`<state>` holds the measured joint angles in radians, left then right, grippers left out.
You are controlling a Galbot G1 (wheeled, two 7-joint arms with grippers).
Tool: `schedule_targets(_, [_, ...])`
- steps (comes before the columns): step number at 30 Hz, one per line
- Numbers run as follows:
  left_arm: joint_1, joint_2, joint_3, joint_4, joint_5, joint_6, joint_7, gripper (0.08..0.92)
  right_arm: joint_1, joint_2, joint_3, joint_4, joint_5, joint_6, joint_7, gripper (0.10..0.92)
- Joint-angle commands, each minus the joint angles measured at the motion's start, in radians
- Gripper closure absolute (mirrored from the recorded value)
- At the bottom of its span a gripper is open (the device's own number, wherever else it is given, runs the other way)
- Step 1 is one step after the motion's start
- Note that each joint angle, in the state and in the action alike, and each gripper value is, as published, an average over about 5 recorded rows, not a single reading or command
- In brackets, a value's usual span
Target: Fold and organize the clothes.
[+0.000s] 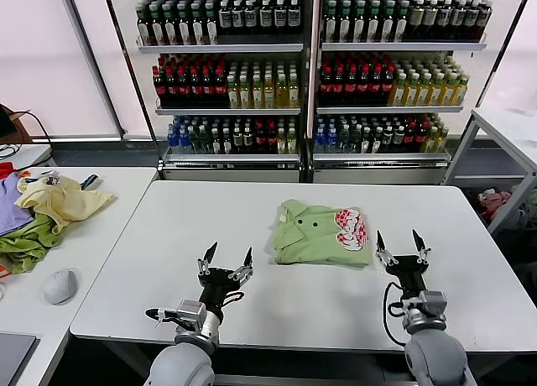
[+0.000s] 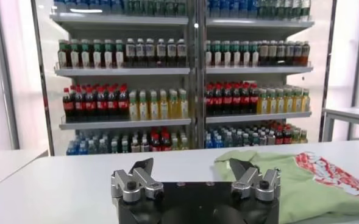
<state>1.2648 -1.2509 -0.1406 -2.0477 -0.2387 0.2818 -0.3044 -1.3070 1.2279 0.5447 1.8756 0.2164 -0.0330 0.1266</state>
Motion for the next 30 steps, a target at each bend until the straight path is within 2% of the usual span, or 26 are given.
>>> schedule_targets(1, [0.02,0.0,-0.001,-0.033,0.025,-0.012,0.016,0.177,-0.234,0.029,0.095,0.195,0.017,0.042,-0.027,0.204])
schedule_targets(13, [0.064,0.005,-0.014,-0.07,0.038,-0.02,0.027,0.177,-0.234,0.06,0.076,0.205,-0.031,0.072,-0.013,0.203])
schedule_targets(30, [0.062,0.013,-0.014,-0.074,0.039,-0.018,0.054,0.177,-0.222,0.087,0.055,0.218,-0.101,0.067,0.021,0.203])
